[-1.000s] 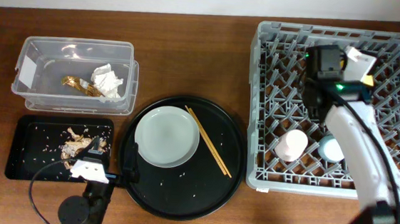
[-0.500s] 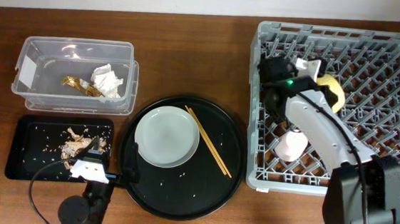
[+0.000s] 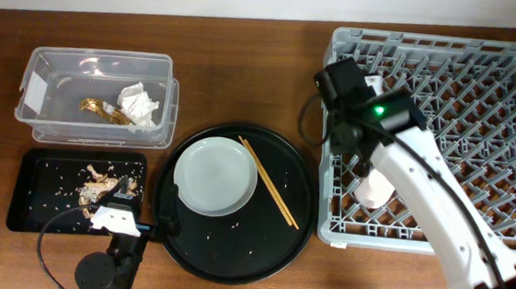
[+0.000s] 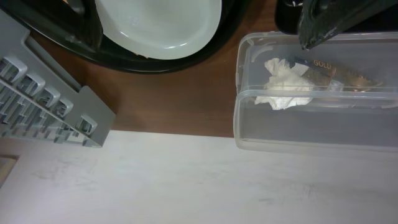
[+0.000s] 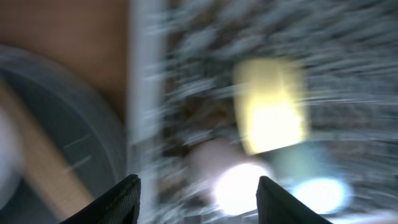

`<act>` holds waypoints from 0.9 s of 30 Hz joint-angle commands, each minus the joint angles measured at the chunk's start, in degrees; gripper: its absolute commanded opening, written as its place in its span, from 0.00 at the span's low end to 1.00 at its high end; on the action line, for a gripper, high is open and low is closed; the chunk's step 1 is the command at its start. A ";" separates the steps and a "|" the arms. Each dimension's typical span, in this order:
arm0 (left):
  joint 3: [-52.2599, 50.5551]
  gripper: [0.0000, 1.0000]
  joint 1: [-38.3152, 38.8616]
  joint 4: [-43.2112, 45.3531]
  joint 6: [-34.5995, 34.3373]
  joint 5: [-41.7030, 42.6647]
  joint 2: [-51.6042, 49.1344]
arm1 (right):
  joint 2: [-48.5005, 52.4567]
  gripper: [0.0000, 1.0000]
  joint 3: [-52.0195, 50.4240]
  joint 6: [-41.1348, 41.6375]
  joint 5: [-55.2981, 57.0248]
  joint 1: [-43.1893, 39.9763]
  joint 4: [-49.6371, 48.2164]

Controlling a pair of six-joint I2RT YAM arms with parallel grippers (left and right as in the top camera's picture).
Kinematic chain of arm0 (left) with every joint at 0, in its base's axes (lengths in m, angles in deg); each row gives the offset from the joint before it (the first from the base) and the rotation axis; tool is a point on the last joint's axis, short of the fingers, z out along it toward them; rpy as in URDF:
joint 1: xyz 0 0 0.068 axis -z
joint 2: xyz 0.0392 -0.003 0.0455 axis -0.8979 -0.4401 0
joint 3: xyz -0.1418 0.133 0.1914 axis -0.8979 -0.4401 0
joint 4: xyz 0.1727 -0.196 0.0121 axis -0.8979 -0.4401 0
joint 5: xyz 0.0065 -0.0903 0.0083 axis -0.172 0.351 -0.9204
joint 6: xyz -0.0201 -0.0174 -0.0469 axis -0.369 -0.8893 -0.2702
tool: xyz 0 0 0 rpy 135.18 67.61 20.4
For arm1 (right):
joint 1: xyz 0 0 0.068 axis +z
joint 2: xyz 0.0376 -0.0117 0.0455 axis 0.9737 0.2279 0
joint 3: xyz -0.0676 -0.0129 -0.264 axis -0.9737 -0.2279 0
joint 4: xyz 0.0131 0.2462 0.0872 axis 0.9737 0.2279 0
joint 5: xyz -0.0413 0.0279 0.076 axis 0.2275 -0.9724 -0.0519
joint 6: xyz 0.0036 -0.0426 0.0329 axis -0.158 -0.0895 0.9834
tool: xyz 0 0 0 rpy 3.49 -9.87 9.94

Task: Sort waste into correct bins and load items into the dishwasher rack
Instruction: 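Carry the yellow bowl into the rack and release it, then grasp the wooden chopsticks with right gripper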

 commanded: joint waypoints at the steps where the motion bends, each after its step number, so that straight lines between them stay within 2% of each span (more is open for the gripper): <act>1: -0.24 0.99 -0.46 -0.09 0.92 0.81 0.39 | 0.52 0.60 -2.38 -0.90 -26.34 5.18 -1.05; 5: -0.24 0.99 -0.46 -0.09 0.90 0.81 0.39 | 2.51 0.58 -13.05 1.66 -27.41 11.96 -8.94; 6: -0.24 0.99 -0.46 -0.09 0.90 0.81 0.39 | 3.34 0.56 -17.57 1.64 -27.21 13.77 -14.23; 10: -0.24 0.99 -0.46 -0.09 0.90 0.81 0.39 | 4.55 0.49 -25.42 1.62 -26.75 14.64 -25.24; 12: -0.24 0.99 -0.46 -0.09 0.92 0.81 0.39 | 4.68 0.40 -28.39 1.42 -26.25 14.67 -29.53; 13: -0.24 0.99 -0.46 -0.09 0.92 0.81 0.39 | 4.68 0.39 -29.79 1.42 -24.94 14.67 -30.93; 15: -0.24 0.99 -0.46 -0.09 0.92 0.81 0.39 | 4.68 0.39 -32.44 1.38 -20.79 14.67 -32.68; 19: -0.24 0.99 -0.46 -0.09 0.90 0.81 0.39 | 4.68 0.36 -35.80 -1.18 -21.62 14.71 -35.89; 22: -0.24 0.99 -0.46 -0.09 0.92 0.81 0.39 | 4.68 0.35 -36.68 -1.20 -17.84 14.67 -36.37; 25: -0.24 0.99 -0.46 -0.09 0.92 0.81 0.39 | 4.68 0.25 -36.68 -1.18 -18.80 14.71 -36.44; 27: -0.24 0.99 -0.46 -0.09 0.92 0.81 0.39 | 4.68 0.25 -36.72 -1.20 -20.50 14.71 -36.48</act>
